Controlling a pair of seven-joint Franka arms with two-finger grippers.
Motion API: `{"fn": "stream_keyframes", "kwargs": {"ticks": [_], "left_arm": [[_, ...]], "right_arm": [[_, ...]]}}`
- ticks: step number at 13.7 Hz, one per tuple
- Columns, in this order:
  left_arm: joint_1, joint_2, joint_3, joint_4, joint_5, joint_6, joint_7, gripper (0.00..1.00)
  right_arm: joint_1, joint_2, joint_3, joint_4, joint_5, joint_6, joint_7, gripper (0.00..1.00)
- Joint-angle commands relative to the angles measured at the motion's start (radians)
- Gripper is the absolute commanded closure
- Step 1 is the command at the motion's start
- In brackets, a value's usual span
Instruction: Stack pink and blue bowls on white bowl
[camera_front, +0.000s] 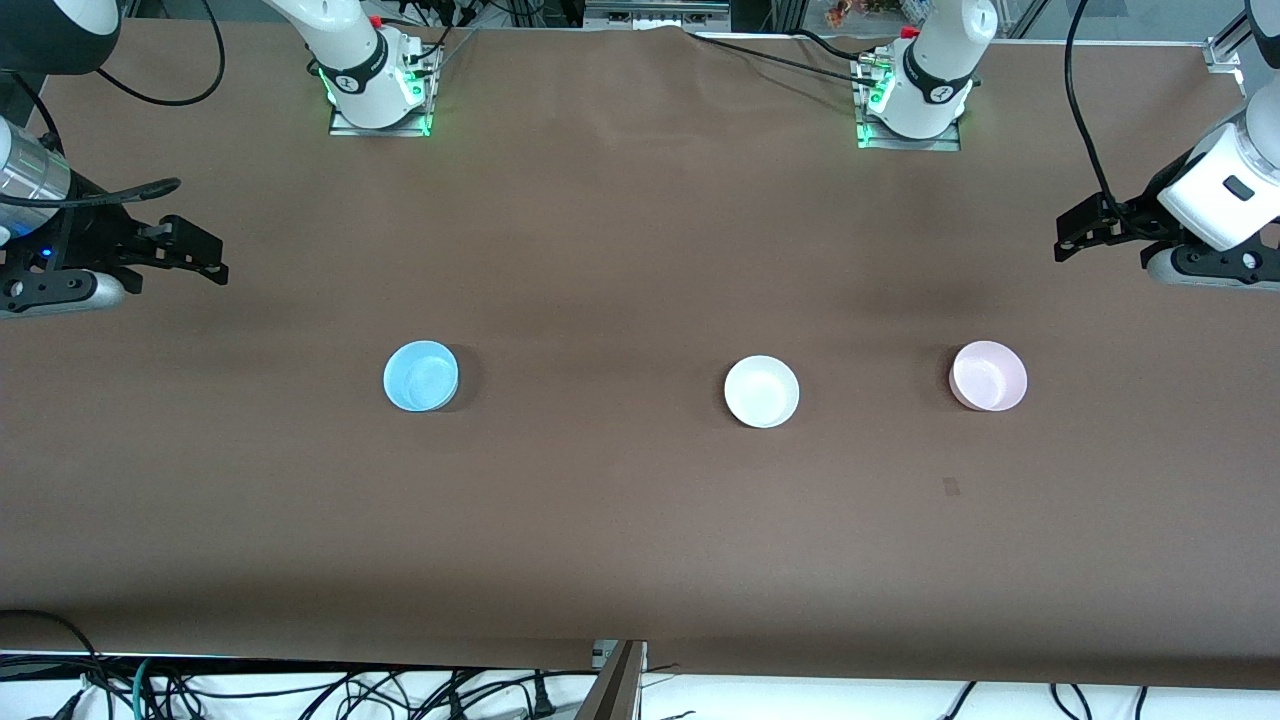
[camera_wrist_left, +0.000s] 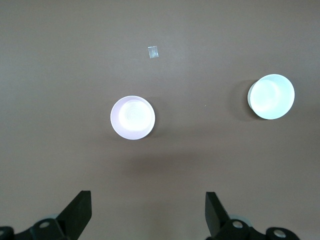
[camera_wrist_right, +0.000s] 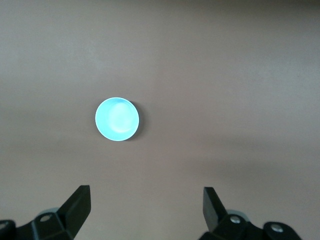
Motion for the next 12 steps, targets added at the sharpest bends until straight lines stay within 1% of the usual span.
{"fn": "stream_keyframes", "kwargs": {"ticks": [1,3,7,10,12], "left_arm": [[-0.001,0.021,0.000,0.031,0.005,-0.033,-0.001,0.00],[-0.001,0.034,0.000,0.034,0.005,-0.030,0.001,0.00],[-0.001,0.086,0.002,0.103,0.016,-0.031,-0.004,0.00],[0.016,0.109,0.003,0.094,0.019,-0.031,0.005,0.00],[0.039,0.153,0.003,0.094,0.019,-0.010,0.007,0.00]], "right_arm": [[-0.003,0.002,0.003,0.018,-0.003,-0.004,0.011,0.01],[-0.003,0.002,0.003,0.018,-0.004,-0.004,0.011,0.01],[-0.003,0.002,0.003,0.018,-0.004,-0.004,0.011,0.01],[-0.003,0.002,0.003,0.018,-0.003,-0.004,0.011,0.01],[-0.003,0.002,0.003,0.018,-0.003,-0.004,0.011,0.01]]}}
